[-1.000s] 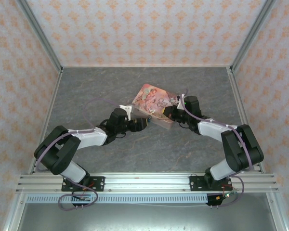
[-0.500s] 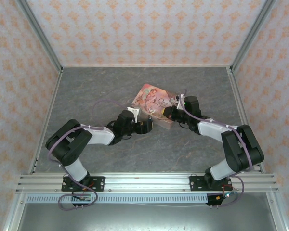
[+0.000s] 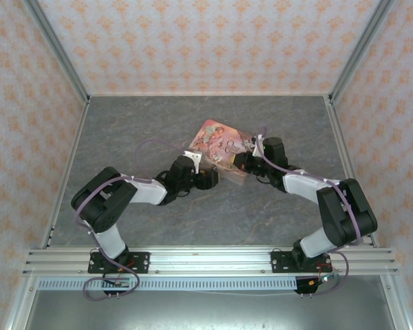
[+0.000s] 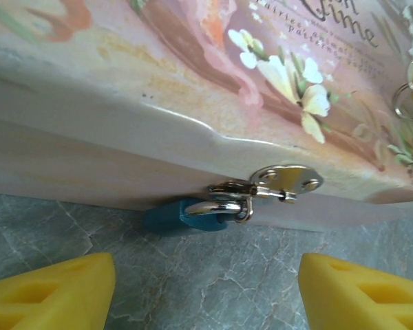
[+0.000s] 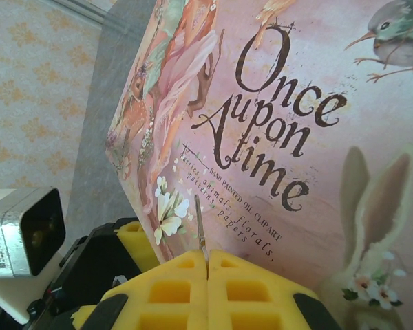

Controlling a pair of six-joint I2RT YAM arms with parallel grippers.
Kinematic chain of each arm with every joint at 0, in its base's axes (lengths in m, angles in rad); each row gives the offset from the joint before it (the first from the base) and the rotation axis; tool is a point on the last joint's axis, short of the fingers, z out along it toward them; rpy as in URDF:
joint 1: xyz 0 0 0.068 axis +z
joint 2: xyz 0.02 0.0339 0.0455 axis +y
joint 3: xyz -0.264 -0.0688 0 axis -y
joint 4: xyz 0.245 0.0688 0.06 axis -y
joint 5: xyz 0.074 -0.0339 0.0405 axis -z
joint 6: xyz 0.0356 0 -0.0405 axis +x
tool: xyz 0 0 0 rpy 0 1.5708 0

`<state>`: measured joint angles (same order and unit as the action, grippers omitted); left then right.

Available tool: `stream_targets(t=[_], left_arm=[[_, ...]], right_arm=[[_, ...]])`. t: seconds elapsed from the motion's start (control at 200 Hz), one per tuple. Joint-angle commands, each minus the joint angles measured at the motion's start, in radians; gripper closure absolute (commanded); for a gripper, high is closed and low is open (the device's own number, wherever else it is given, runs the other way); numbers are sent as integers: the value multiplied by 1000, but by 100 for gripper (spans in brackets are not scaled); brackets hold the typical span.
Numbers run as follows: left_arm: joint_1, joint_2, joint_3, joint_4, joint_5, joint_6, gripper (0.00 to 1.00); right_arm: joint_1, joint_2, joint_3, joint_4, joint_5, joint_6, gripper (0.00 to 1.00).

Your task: Unlock the padlock with the key

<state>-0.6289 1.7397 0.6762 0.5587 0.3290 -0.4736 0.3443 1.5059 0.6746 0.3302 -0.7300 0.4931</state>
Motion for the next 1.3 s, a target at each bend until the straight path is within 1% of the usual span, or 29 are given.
stream_targets(t=[0.0,0.115,0.756,1.291], left_arm=[[-8,19,31,38,-33,50,30],[-8,32,35,49,-39,61,33],[-8,122,104,39,-31,96,40],[-9,133,126,29,0,107,47]], right_arm=[[2,-3,-4,-80,10,-22,100],[2,2,3,-87,9,-24,100],[2,16,6,-89,7,-24,100],[2,14,3,-87,7,-19,100]])
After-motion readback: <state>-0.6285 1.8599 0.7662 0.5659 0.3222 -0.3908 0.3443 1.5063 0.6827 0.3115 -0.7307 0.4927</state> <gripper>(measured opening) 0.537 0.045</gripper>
